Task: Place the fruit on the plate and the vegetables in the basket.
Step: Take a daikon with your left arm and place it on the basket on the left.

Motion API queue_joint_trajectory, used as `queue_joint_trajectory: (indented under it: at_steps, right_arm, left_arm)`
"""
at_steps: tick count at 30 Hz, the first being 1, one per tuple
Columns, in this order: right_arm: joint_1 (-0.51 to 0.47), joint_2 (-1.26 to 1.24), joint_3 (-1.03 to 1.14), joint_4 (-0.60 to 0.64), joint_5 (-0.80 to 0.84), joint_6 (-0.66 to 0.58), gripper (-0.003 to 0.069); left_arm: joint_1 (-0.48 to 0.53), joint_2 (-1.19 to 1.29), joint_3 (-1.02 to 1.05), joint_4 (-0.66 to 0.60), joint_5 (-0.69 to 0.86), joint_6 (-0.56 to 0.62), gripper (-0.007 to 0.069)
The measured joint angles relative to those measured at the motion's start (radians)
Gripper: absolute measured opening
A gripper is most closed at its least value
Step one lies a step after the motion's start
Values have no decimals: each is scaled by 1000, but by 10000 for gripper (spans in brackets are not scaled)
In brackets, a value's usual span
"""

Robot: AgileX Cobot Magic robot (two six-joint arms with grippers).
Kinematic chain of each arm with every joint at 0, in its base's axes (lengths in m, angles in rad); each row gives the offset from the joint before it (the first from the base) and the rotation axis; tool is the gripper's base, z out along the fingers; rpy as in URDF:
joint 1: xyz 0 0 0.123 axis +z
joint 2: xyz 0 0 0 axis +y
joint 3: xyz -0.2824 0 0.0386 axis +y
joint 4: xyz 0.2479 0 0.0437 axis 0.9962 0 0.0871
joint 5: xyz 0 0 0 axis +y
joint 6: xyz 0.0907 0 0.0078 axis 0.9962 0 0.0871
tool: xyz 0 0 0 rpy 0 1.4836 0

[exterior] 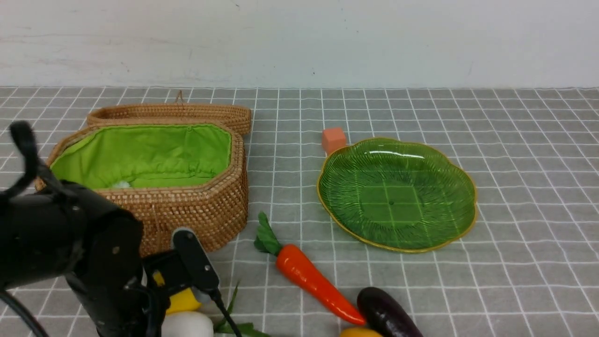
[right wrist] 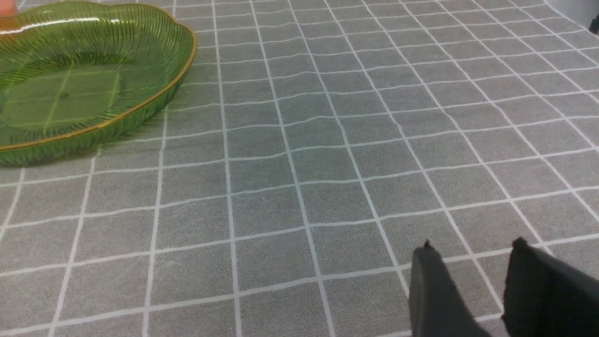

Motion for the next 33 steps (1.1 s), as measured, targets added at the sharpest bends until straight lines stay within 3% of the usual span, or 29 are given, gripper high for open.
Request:
queue_joint_trajectory:
  at_steps: [3, 12, 19, 26, 28, 30, 33]
  right_arm:
    - [0, 0, 0, 0, 0, 0, 240]
    - [0, 0, 0, 0, 0, 0, 240]
    - [0, 0, 0, 0, 0, 0, 240]
    - [0, 0, 0, 0, 0, 0, 240]
    - [0, 0, 0, 0, 0, 0, 240]
    - [0, 0, 0, 0, 0, 0, 240]
    - [0, 0, 0, 0, 0, 0, 240]
  left_arm:
    - [0, 5, -1, -9, 12, 7, 522]
    - [0, -16, -1, -14, 107, 21, 521]
    - [4, -212, -22, -19, 206, 33, 521]
    - [149, -315, -213, -35, 311, 88, 521]
    - [203, -311, -276, -23, 258, 105, 521]
    - [280, -282, -354, 15, 94, 135, 521]
    - [315, -235, -384, 61, -122, 146, 521]
